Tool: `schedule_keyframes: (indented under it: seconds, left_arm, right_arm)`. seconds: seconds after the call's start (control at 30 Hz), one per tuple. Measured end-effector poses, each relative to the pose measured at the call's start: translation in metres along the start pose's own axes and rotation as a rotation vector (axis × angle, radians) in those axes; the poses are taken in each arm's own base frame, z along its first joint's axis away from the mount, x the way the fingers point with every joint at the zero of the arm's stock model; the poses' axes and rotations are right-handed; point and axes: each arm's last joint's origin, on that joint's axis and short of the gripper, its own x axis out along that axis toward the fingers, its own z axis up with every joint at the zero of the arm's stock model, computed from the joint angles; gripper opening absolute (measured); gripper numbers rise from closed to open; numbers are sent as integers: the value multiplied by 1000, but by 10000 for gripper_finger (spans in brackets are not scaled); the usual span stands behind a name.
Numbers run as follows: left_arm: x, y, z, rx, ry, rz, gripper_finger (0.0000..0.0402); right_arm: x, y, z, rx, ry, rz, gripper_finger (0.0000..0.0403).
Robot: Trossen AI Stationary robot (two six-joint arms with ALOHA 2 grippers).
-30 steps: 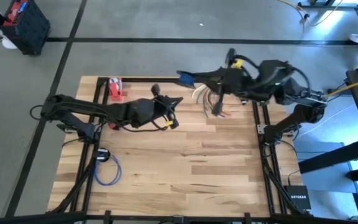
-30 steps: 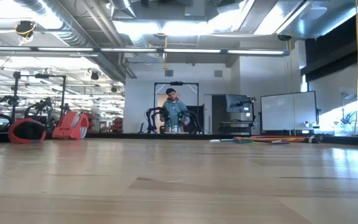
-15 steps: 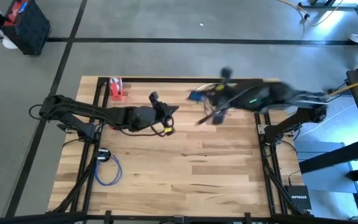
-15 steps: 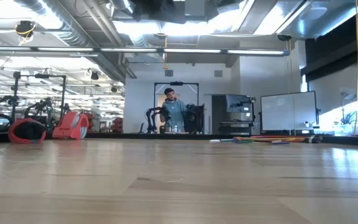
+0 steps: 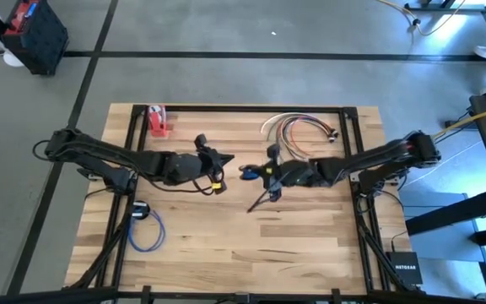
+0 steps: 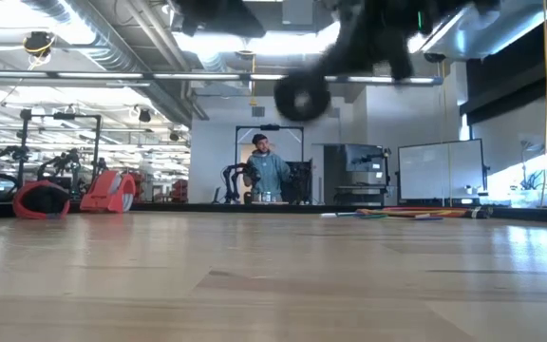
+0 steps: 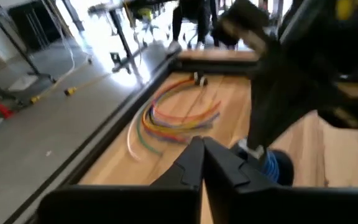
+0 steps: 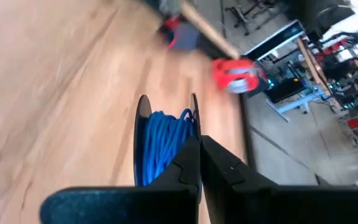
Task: Coil cords
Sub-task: Coil the blue cable wire on the black spool
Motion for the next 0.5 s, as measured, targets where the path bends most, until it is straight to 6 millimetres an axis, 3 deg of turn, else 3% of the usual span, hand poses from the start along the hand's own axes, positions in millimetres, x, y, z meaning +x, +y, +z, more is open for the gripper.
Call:
schedule_keyframes:
  seconds: [0.1, 0.3, 0.5]
  left_arm:
    - [1, -1, -3, 8, 16, -3, 0]
    - [4, 0, -4, 7, 24, 9, 0]
    - [6, -1, -6, 18, 32, 9, 0]
  right_arm:
    - [14, 29, -30, -40, 4, 40, 5]
    - [37, 62, -61, -92, 37, 76, 5]
    - [57, 78, -71, -111, 45, 56, 5]
